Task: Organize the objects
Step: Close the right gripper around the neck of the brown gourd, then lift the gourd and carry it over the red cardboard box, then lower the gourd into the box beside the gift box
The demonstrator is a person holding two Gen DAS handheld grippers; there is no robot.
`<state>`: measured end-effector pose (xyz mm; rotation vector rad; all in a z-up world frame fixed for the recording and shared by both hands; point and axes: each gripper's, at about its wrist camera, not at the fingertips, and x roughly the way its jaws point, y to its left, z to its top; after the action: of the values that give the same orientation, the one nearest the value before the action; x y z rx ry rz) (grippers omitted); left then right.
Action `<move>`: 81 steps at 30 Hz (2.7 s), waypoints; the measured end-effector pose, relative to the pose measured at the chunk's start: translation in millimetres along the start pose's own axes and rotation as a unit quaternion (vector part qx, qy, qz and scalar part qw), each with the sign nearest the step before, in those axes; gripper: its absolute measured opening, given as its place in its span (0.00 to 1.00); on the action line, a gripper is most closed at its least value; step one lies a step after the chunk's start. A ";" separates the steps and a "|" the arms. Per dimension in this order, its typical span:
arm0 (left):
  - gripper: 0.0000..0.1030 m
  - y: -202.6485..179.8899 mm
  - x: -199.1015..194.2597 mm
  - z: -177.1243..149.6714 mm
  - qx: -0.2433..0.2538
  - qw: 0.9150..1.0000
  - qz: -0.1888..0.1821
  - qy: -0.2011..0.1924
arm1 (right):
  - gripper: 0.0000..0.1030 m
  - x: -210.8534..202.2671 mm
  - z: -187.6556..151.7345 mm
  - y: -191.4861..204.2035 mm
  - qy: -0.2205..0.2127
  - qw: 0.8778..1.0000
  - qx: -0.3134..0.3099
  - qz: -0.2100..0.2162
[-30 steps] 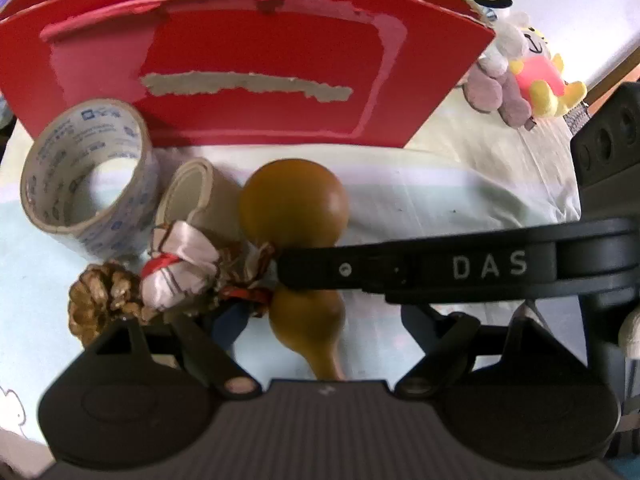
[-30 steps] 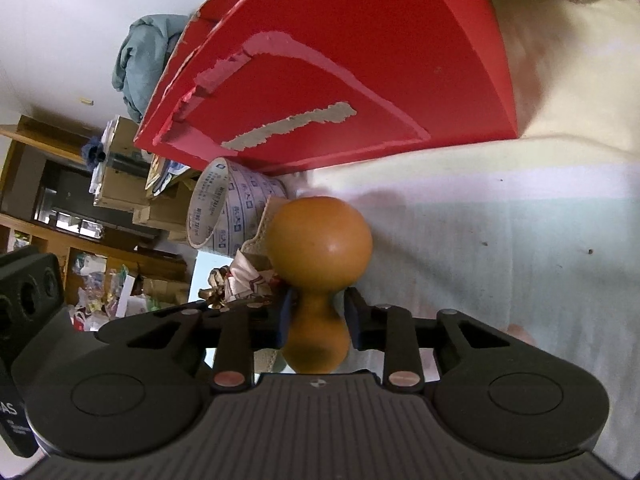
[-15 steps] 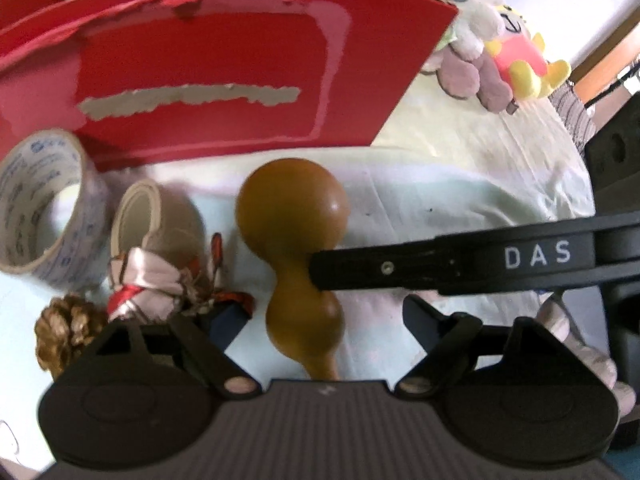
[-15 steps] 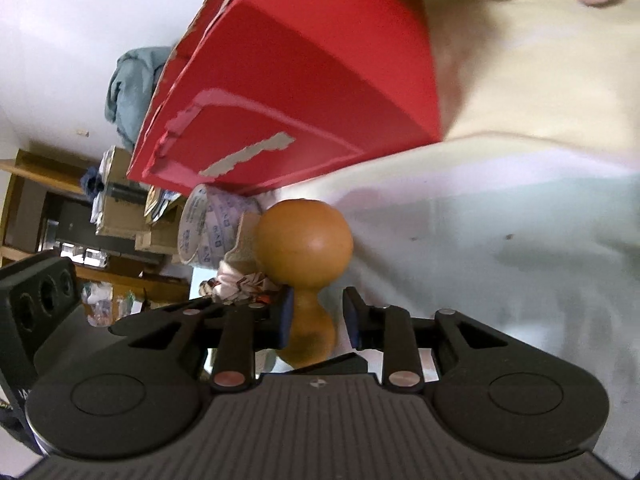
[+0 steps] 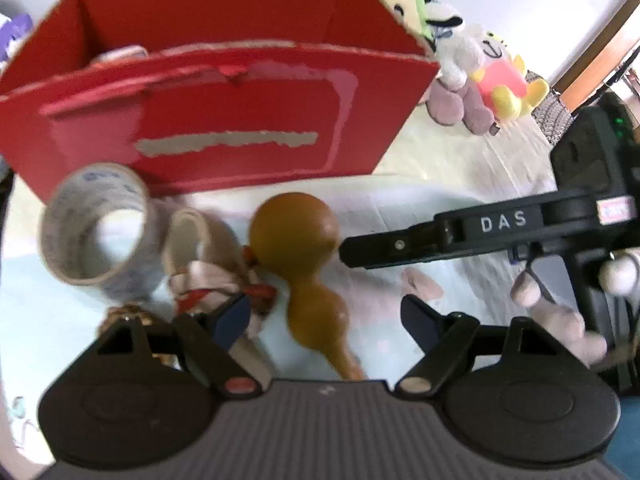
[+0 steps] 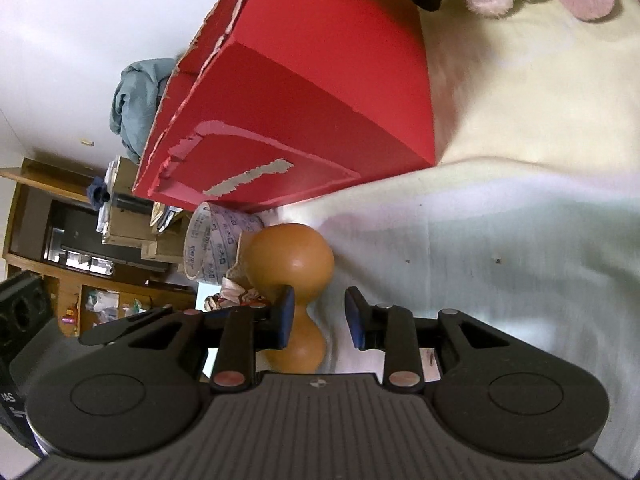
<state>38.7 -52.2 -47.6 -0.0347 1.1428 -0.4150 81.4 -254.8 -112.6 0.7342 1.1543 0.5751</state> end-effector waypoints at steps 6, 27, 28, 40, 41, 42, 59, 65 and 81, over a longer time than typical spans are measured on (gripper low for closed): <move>0.80 -12.2 -0.1 1.3 0.003 1.000 -0.021 -0.009 | 0.32 14.3 1.7 7.3 0.024 0.999 -0.017 0.013; 0.70 -61.9 63.3 24.1 0.060 0.996 -0.042 0.050 | 0.31 -14.3 -3.6 -23.5 0.015 1.000 0.013 0.003; 0.70 -68.4 63.5 27.1 0.074 0.995 -0.044 0.050 | 0.31 -22.1 -4.1 -26.2 0.008 1.000 0.018 -0.002; 0.70 -141.4 -6.5 89.7 0.186 0.977 -0.068 -0.082 | 0.30 -144.8 19.9 11.0 -0.160 0.987 -0.028 -0.004; 0.70 -141.1 -15.3 97.7 0.187 0.975 -0.065 -0.096 | 0.30 -150.0 25.7 18.9 -0.171 0.984 -0.040 -0.002; 0.70 -140.2 -21.4 104.2 0.187 0.974 -0.064 -0.107 | 0.30 -154.4 33.2 29.4 -0.182 0.982 -0.056 -0.001; 0.70 37.2 -7.0 206.5 0.104 0.992 -0.047 -0.060 | 0.30 -10.0 149.1 106.1 -0.106 0.992 -0.065 -0.034; 0.68 77.1 35.8 205.1 0.083 0.996 -0.030 0.002 | 0.16 53.6 157.3 91.2 -0.045 0.993 -0.024 -0.108; 0.75 121.7 14.4 178.9 0.112 0.991 0.046 -0.054 | 0.21 56.2 170.1 120.7 0.044 0.960 -0.164 -0.223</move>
<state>239.3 22.7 -13.3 0.1890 0.9818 -0.4508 256.3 -173.2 -15.5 0.1531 1.2200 0.4046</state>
